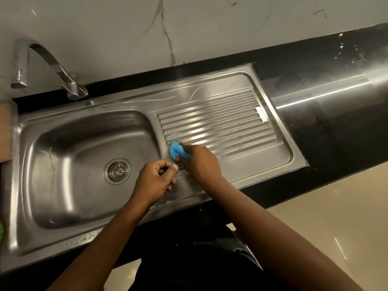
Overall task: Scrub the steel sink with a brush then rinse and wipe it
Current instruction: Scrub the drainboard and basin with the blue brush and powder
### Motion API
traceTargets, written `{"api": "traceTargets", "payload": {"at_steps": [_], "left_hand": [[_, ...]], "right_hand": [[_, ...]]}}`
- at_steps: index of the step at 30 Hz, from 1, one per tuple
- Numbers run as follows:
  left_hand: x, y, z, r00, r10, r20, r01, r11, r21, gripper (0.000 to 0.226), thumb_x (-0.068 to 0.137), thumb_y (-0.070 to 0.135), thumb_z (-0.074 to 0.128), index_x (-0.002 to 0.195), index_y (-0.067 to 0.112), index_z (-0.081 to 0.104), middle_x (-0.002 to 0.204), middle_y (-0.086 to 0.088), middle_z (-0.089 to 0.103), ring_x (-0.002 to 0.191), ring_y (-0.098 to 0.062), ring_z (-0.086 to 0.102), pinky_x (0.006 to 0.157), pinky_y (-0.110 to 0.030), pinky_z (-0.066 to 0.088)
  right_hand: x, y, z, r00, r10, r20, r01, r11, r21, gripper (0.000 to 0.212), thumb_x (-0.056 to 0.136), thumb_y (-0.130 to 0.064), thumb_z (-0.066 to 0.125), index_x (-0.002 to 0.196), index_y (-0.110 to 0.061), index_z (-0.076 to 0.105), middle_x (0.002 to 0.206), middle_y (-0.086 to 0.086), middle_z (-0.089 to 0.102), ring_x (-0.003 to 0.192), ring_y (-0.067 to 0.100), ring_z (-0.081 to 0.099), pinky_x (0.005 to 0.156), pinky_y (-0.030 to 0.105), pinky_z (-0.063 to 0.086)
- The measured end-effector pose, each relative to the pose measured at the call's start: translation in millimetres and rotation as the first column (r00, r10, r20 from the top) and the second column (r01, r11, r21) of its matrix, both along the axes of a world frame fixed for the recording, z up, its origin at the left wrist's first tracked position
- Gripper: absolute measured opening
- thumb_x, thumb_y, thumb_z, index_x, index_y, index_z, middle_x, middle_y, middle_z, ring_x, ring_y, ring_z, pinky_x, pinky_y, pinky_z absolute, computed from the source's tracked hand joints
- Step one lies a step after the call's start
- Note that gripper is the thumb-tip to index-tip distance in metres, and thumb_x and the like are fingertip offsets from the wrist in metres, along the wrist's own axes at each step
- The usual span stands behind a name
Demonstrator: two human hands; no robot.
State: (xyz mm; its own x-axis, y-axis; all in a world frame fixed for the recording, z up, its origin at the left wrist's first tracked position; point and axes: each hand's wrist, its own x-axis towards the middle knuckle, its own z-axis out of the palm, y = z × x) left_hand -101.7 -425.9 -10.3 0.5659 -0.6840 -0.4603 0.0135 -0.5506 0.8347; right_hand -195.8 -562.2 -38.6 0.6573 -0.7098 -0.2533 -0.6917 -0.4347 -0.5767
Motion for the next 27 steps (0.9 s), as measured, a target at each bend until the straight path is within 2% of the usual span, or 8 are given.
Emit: {"api": "traceTargets", "payload": {"at_steps": [3, 7, 13, 15, 17, 18, 23, 27], "left_hand": [[1, 0, -2, 1.000, 0.006, -0.006, -0.006, 1.000, -0.010, 0.022, 0.101, 0.027, 0.066, 0.086, 0.014, 0.075, 0.068, -0.008, 0.073, 0.056, -0.019, 0.062, 0.059, -0.036, 0.052], [-2, -2, -2, 1.000, -0.014, -0.011, 0.014, 1.000, -0.013, 0.023, 0.102, 0.028, 0.066, 0.086, 0.015, 0.075, 0.069, -0.008, 0.073, 0.057, -0.018, 0.063, 0.061, -0.036, 0.053], [-6, -7, 2, 1.000, -0.029, 0.005, 0.029, 0.999, -0.018, 0.021, 0.102, 0.028, 0.065, 0.088, 0.016, 0.075, 0.071, -0.007, 0.074, 0.057, -0.018, 0.064, 0.060, -0.034, 0.055], [-5, -8, 1, 1.000, -0.027, 0.004, 0.027, 1.000, -0.014, 0.021, 0.102, 0.029, 0.065, 0.088, 0.016, 0.075, 0.071, -0.007, 0.074, 0.058, -0.017, 0.064, 0.061, -0.034, 0.055], [-5, -10, 0, 1.000, -0.028, -0.005, 0.028, 1.000, -0.012, 0.022, 0.102, 0.030, 0.065, 0.088, 0.016, 0.075, 0.072, -0.007, 0.074, 0.058, -0.017, 0.064, 0.061, -0.034, 0.054], [-6, -12, -1, 0.999, -0.032, -0.009, 0.032, 0.999, -0.012, 0.022, 0.102, 0.030, 0.065, 0.088, 0.016, 0.075, 0.072, -0.007, 0.074, 0.058, -0.017, 0.064, 0.061, -0.034, 0.054], [-9, -22, 0, 0.998, -0.057, -0.008, 0.057, 0.998, -0.018, 0.022, 0.102, 0.030, 0.065, 0.088, 0.015, 0.075, 0.073, -0.008, 0.074, 0.059, -0.017, 0.064, 0.061, -0.033, 0.054], [-8, -26, 0, 0.997, -0.079, 0.000, 0.079, 0.997, -0.015, 0.022, 0.102, 0.030, 0.065, 0.089, 0.016, 0.074, 0.073, -0.006, 0.074, 0.059, -0.016, 0.065, 0.061, -0.033, 0.054]], "right_hand": [[-26, -23, 3, 0.998, -0.055, -0.023, 0.054, 0.998, -0.033, 0.053, 0.093, -0.054, 0.067, 0.143, -0.038, 0.059, 0.124, 0.003, 0.073, 0.113, 0.027, 0.068, 0.085, 0.034, 0.051], [-85, -89, 13, 0.972, -0.233, -0.018, 0.231, 0.970, -0.073, 0.043, 0.094, -0.049, 0.069, 0.133, -0.030, 0.068, 0.105, 0.005, 0.077, 0.094, 0.027, 0.071, 0.076, 0.039, 0.057], [-140, -160, 21, 0.891, -0.454, -0.025, 0.448, 0.887, -0.112, 0.048, 0.096, -0.037, 0.073, 0.138, -0.016, 0.064, 0.118, 0.013, 0.073, 0.100, 0.027, 0.070, 0.082, 0.040, 0.057], [-135, -152, 17, 0.889, -0.458, -0.006, 0.455, 0.885, -0.099, 0.047, 0.096, -0.036, 0.072, 0.138, -0.015, 0.064, 0.118, 0.011, 0.073, 0.095, 0.021, 0.069, 0.077, 0.037, 0.057], [-123, -130, 10, 0.907, -0.420, 0.014, 0.420, 0.905, -0.061, 0.044, 0.097, -0.036, 0.070, 0.137, -0.019, 0.063, 0.117, 0.006, 0.073, 0.085, 0.011, 0.064, 0.069, 0.028, 0.051], [-116, -116, 6, 0.917, -0.397, 0.028, 0.398, 0.917, -0.032, 0.044, 0.097, -0.037, 0.070, 0.137, -0.021, 0.063, 0.116, 0.004, 0.074, 0.084, 0.008, 0.063, 0.070, 0.028, 0.051], [-94, -55, -4, 0.982, -0.189, 0.015, 0.189, 0.981, -0.053, 0.050, 0.096, -0.055, 0.063, 0.140, -0.032, 0.061, 0.114, 0.000, 0.074, 0.090, 0.016, 0.068, 0.079, 0.038, 0.059], [-126, -79, -1, 0.977, -0.214, -0.019, 0.212, 0.974, -0.085, 0.053, 0.097, -0.054, 0.063, 0.144, -0.030, 0.058, 0.117, 0.004, 0.073, 0.094, 0.017, 0.067, 0.083, 0.036, 0.056]]}}
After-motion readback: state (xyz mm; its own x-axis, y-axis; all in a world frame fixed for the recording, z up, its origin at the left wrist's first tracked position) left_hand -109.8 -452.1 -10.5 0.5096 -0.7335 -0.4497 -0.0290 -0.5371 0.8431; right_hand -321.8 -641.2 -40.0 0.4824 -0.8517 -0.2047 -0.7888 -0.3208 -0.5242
